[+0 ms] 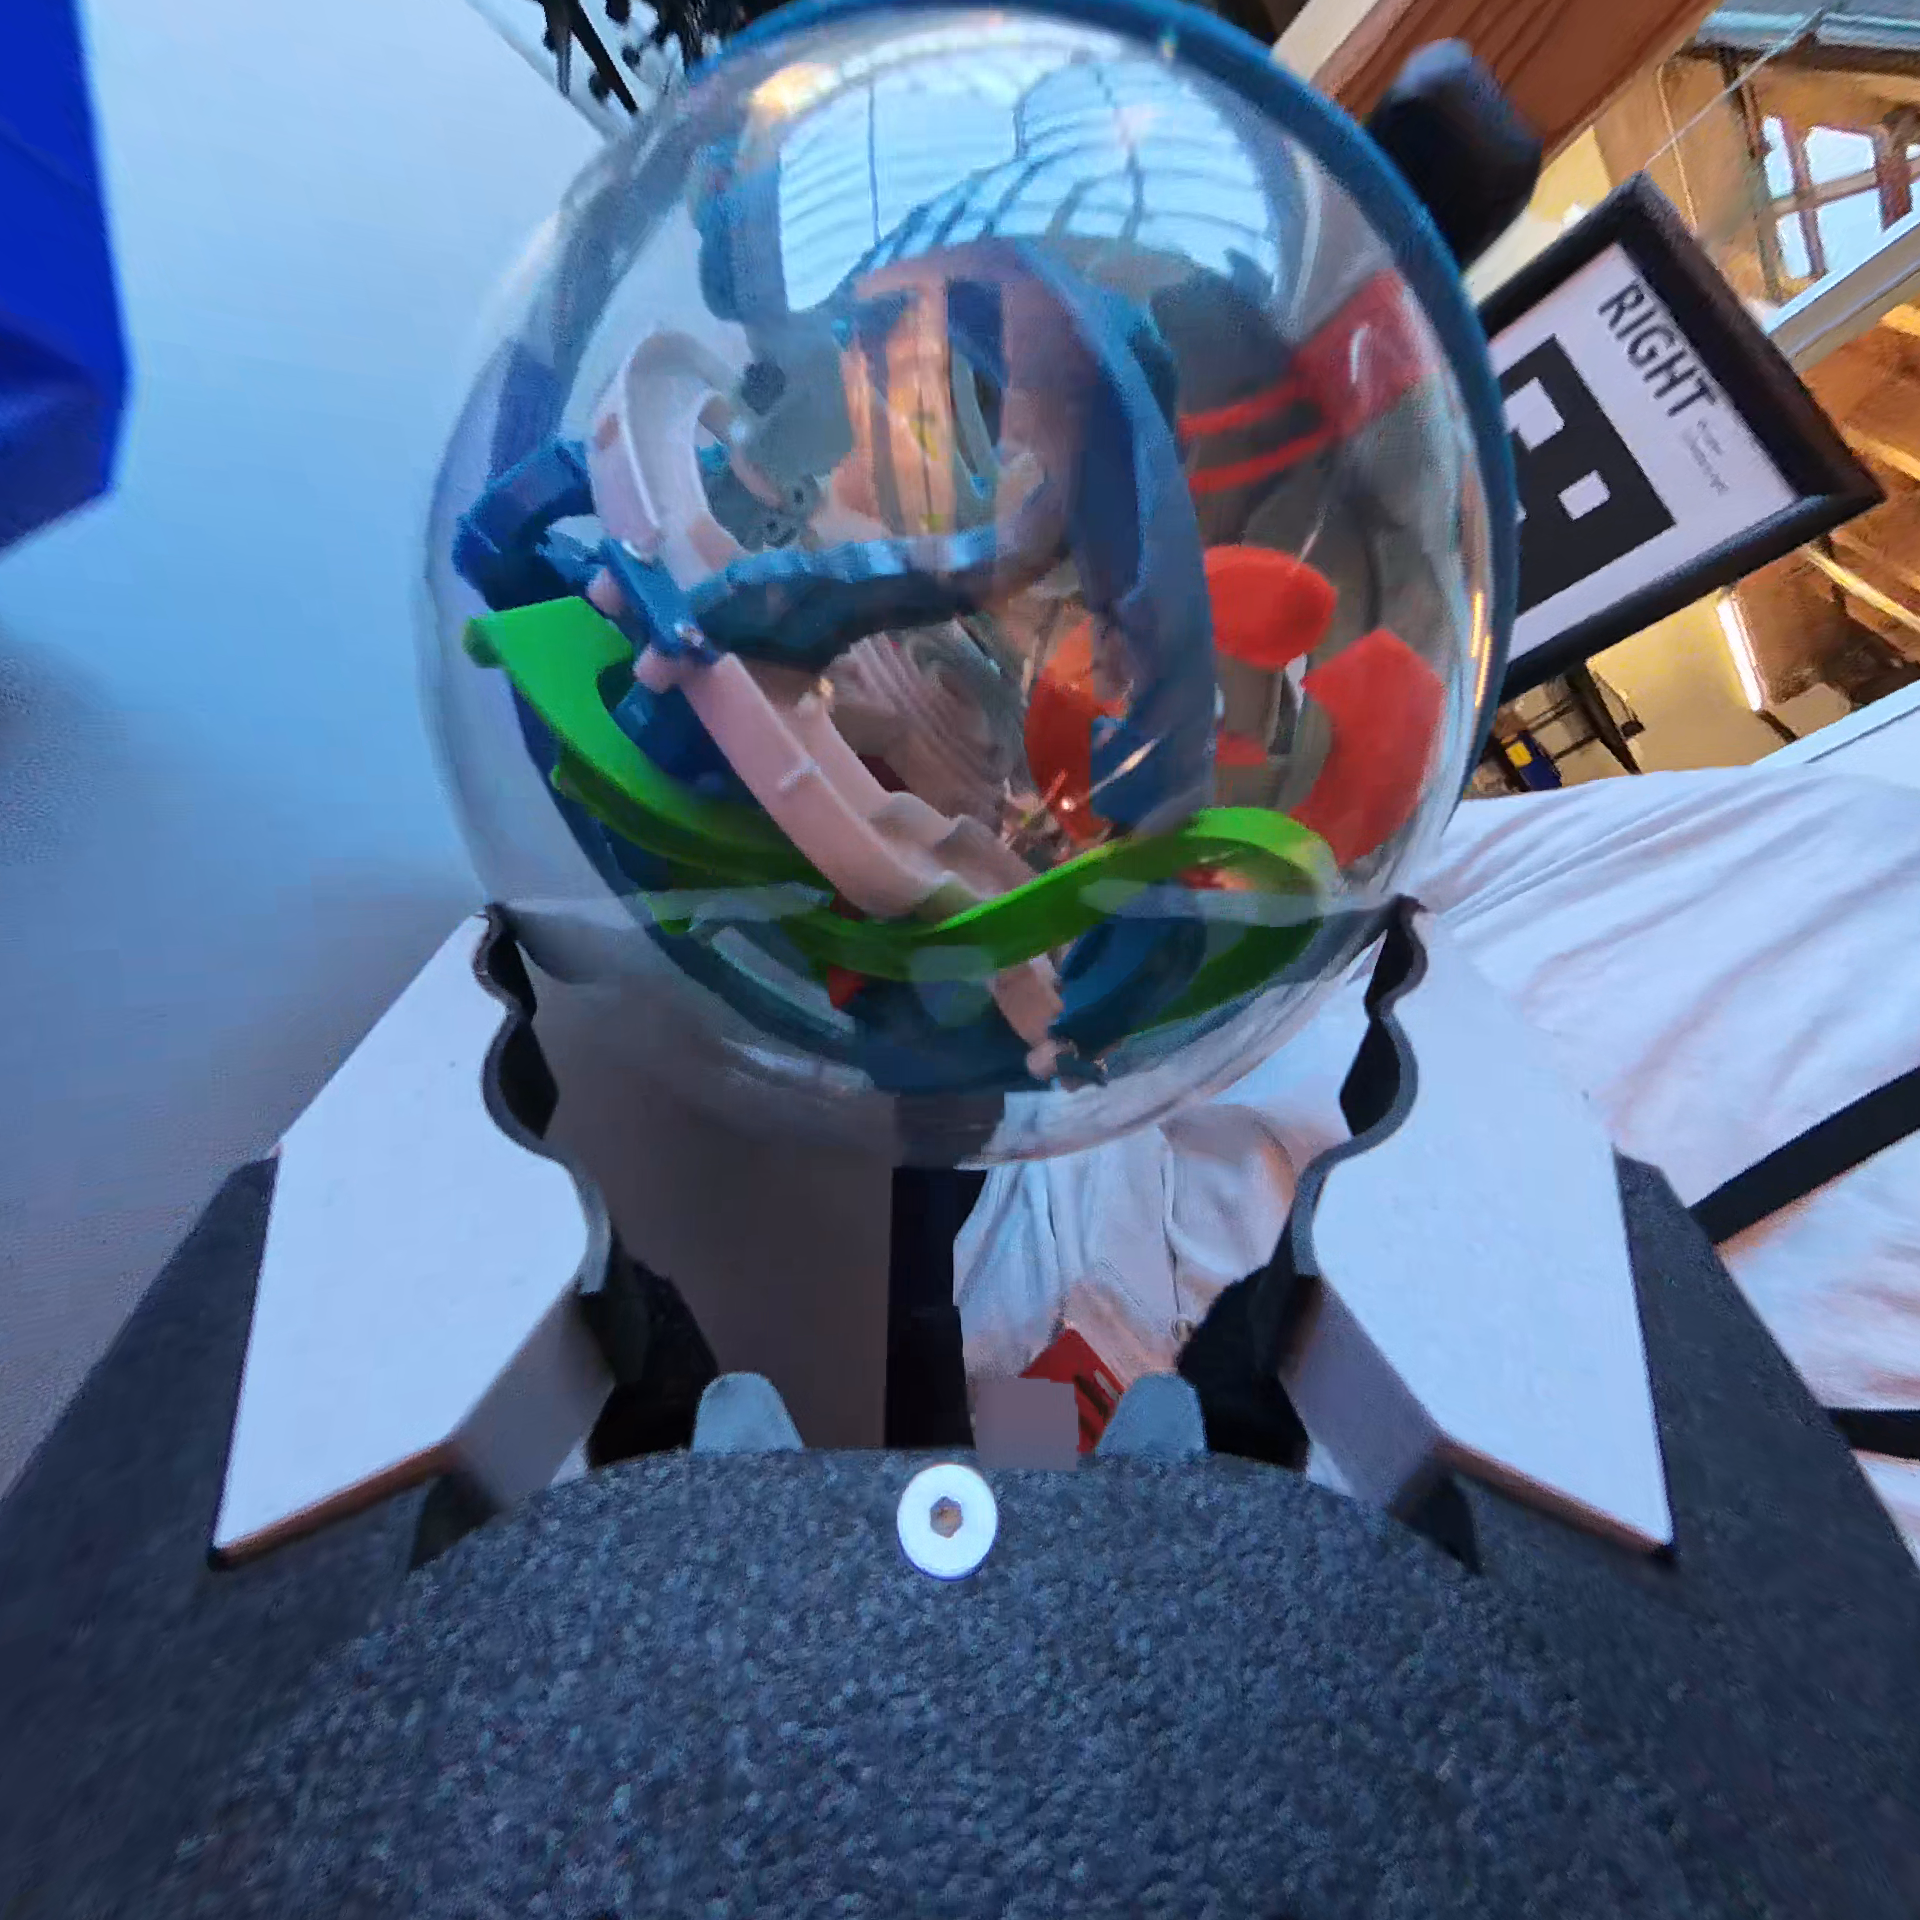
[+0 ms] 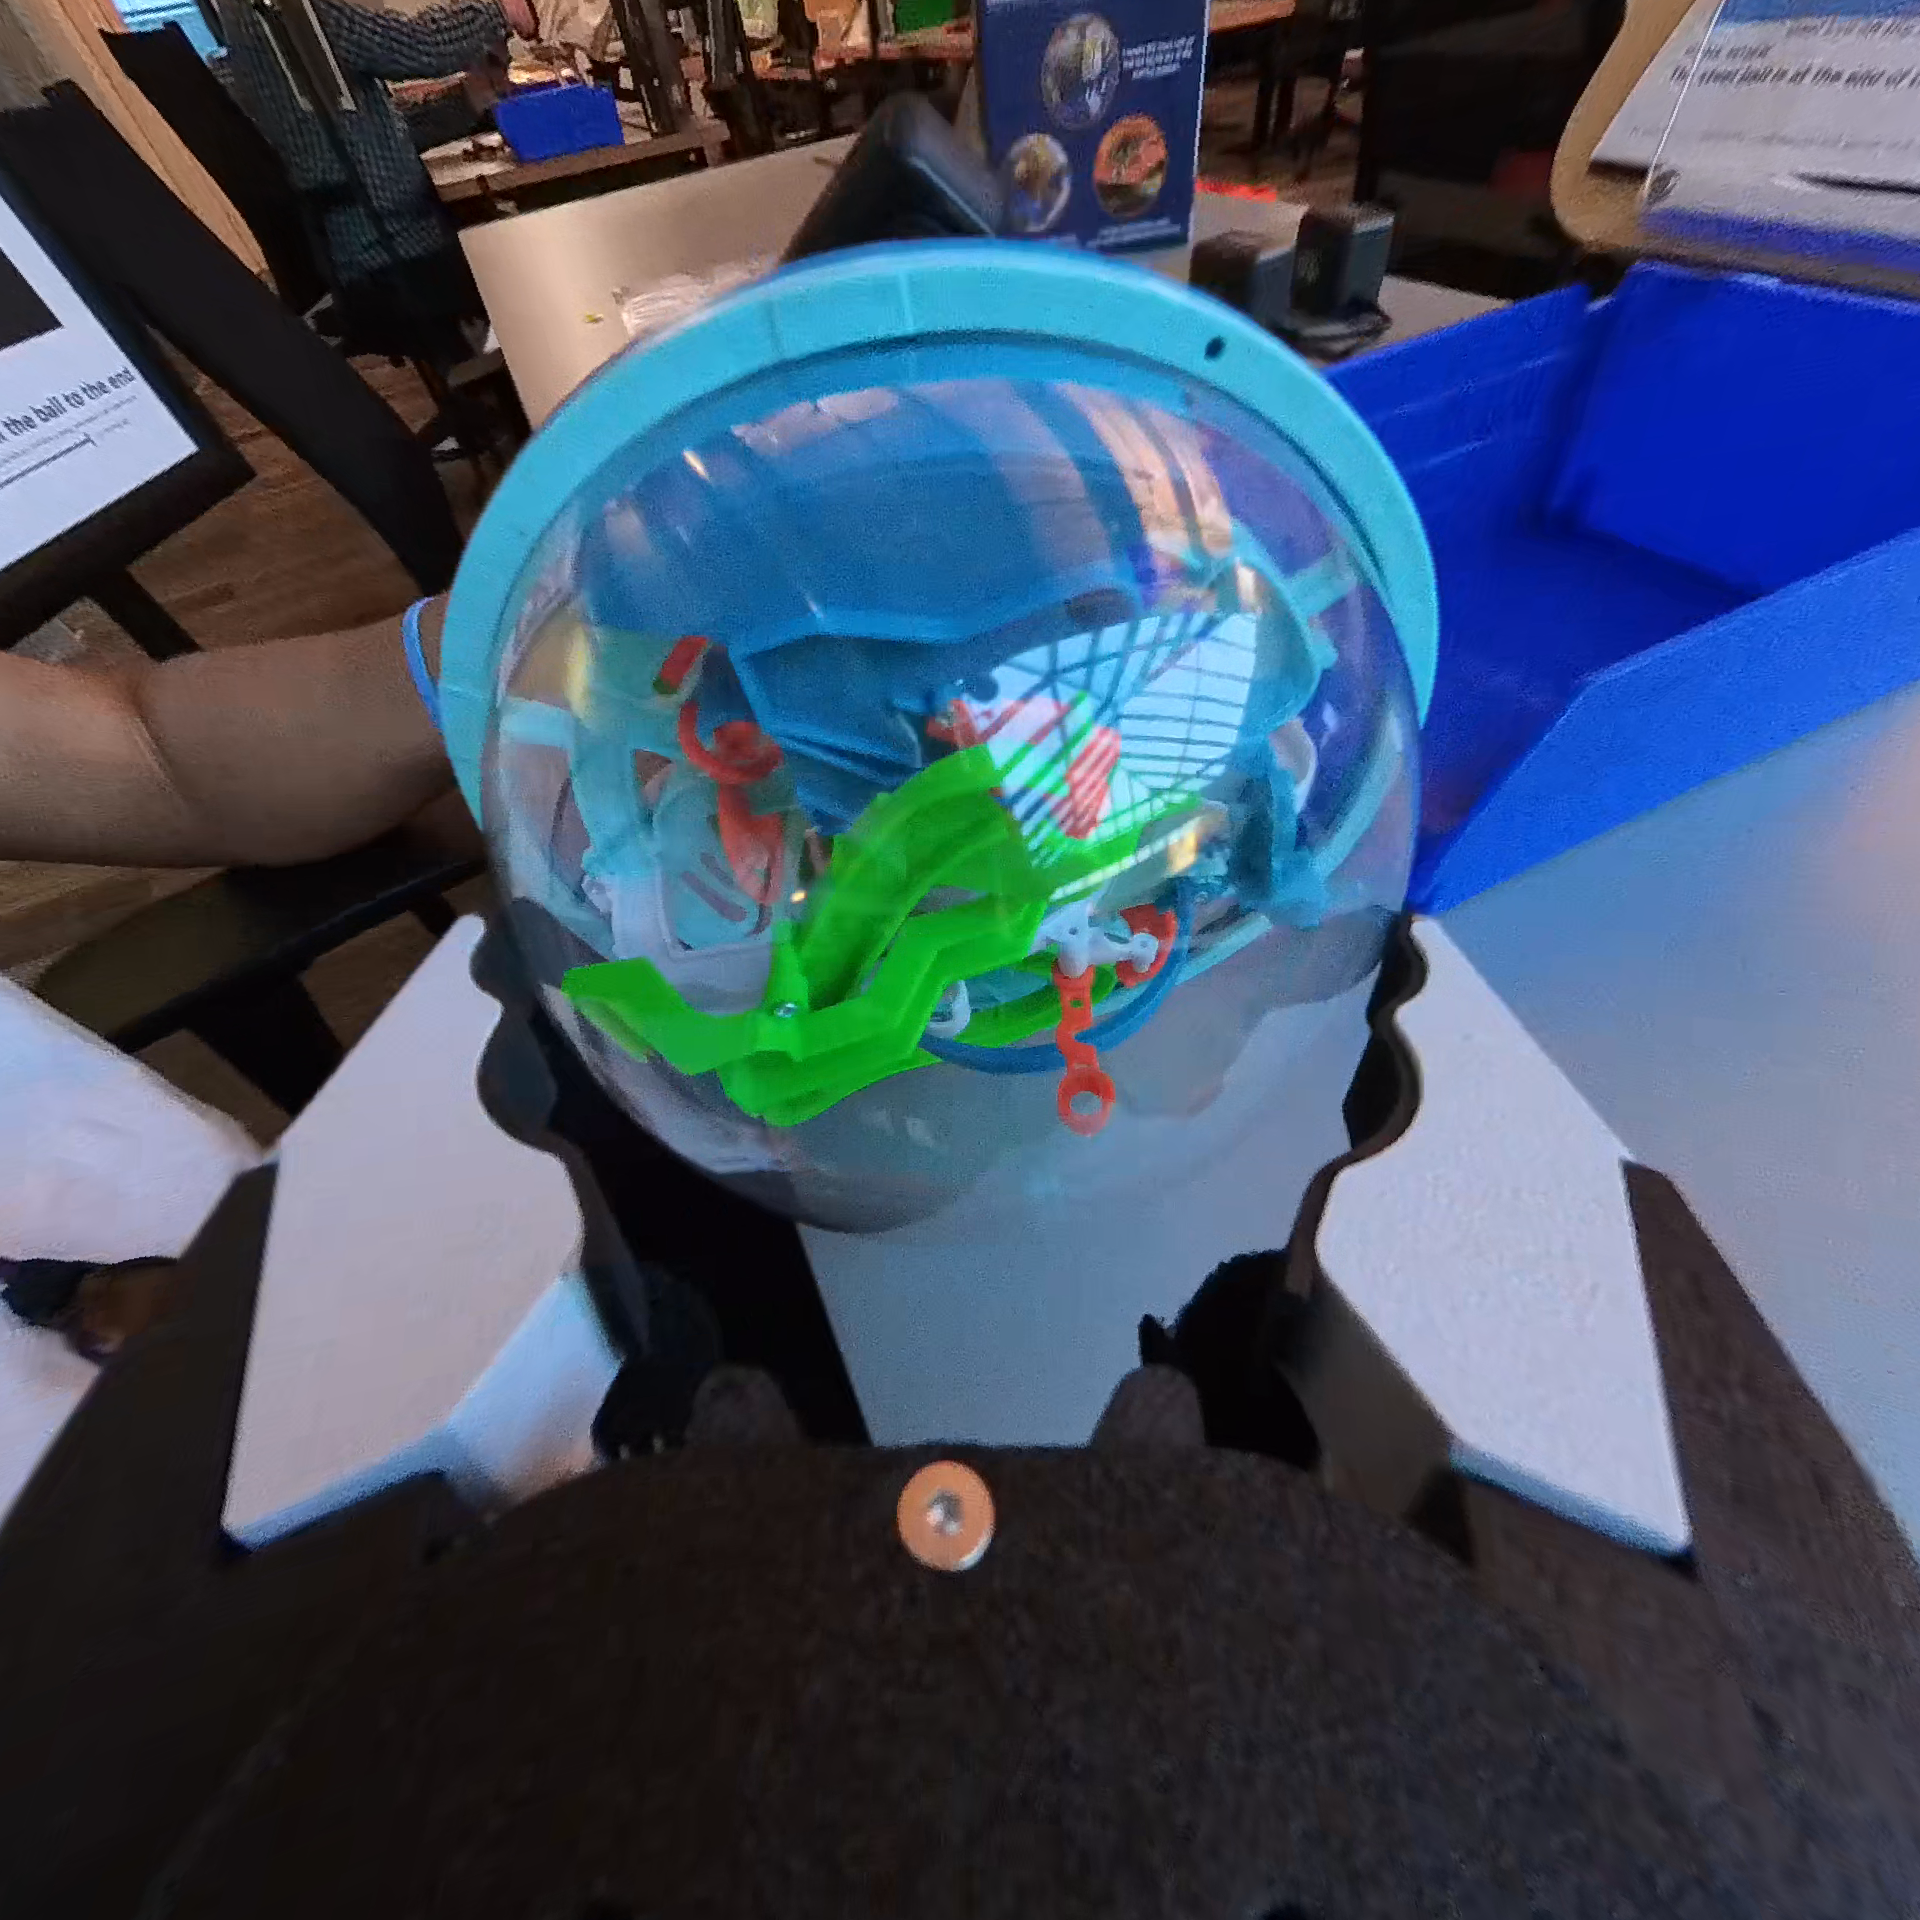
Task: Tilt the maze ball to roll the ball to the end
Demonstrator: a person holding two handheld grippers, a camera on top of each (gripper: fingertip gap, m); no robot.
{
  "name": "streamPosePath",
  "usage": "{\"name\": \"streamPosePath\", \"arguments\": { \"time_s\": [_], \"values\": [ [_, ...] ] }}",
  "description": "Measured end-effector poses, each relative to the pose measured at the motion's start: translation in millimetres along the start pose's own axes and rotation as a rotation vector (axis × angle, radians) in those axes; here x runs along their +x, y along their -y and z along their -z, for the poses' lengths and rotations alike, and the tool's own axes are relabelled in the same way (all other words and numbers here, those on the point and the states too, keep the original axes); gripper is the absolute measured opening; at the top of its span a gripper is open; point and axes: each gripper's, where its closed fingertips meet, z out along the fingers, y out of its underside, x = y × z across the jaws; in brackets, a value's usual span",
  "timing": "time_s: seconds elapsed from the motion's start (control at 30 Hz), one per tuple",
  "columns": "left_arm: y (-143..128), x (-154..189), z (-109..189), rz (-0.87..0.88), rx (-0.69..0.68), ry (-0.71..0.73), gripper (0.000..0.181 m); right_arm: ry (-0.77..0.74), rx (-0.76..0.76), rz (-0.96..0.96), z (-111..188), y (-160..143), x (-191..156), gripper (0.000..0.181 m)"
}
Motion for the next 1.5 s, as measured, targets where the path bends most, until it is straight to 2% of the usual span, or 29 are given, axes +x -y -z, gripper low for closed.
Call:
{"name": "streamPosePath", "arguments": {
  "time_s": [0.13, 0.3, 0.4, 0.5, 0.63, 0.77, 0.83, 0.9, 1.03, 1.17, 1.27, 1.33, 1.37, 1.43, 1.5],
  "values": [
    [-21.9, -3.8, -8.4, 0.017, -0.101, 0.032, 0.153, 0.05, -0.075, -0.103, 0.8, -15.2, -1.0, 0.153],
    [-47.5, -7.6, -19.3, -0.004, -0.236, 0.06, 0.148, 0.108, -0.022, -0.312, 3.8, -6.9, 7.8, 0.153],
    [-55.6, -7.4, -15.2, -0.036, -0.293, 0.059, 0.143, 0.141, -0.049, -0.311, 2.7, -4.8, 9.6, 0.152],
    [-47.5, -21.8, 9.0, -0.135, -0.303, 0.194, 0.15, 0.159, -0.064, -0.291, -0.8, -2.4, 8.9, 0.152],
    [-10.7, -20.3, 33.9, -0.321, -0.251, 0.3, 0.159, 0.171, -0.082, -0.266, -7.4, 1.2, 7.2, 0.151],
    [21.6, 11.7, 23.1, -0.438, -0.213, 0.142, 0.159, 0.173, -0.11, -0.21, -19.0, 8.9, 5.5, 0.148],
    [25.4, 10.9, 16.8, -0.435, -0.228, 0.1, 0.157, 0.182, -0.098, -0.174, -24.1, 15.5, 4.2, 0.145],
    [18.6, -4.5, 13.4, -0.433, -0.265, 0.133, 0.151, 0.18, -0.074, -0.142, -24.4, 20.5, 4.5, 0.142],
    [8.4, -6.9, 16.9, -0.421, -0.225, 0.106, 0.155, 0.124, 0.06, -0.088, -0.5, 25.1, 9.1, 0.144],
    [-1.0, -13.4, 25.0, -0.366, -0.187, 0.103, 0.154, 0.098, 0.106, -0.073, 19.0, -6.0, 0.3, 0.151],
    [2.8, -22.8, 30.4, -0.24, -0.1, 0.082, 0.154, 0.084, 0.088, 0.005, 8.9, -32.5, -18.6, 0.153],
    [5.2, -27.6, 32.8, -0.174, -0.051, 0.065, 0.153, 0.003, 0.088, 0.09, -1.1, -35.9, -19.0, 0.156],
    [5.7, -28.9, 33.3, -0.155, -0.036, 0.058, 0.153, -0.045, 0.105, 0.134, -4.8, -31.6, -15.8, 0.149],
    [7.1, -30.4, 32.5, -0.116, -0.014, 0.054, 0.153, -0.137, 0.146, 0.205, -6.8, -18.3, -7.1, 0.123],
    [10.2, -32.4, 29.8, -0.044, 0.023, 0.059, 0.153, -0.176, 0.199, 0.263, -7.5, -3.1, -5.7, 0.125]
  ]
}}
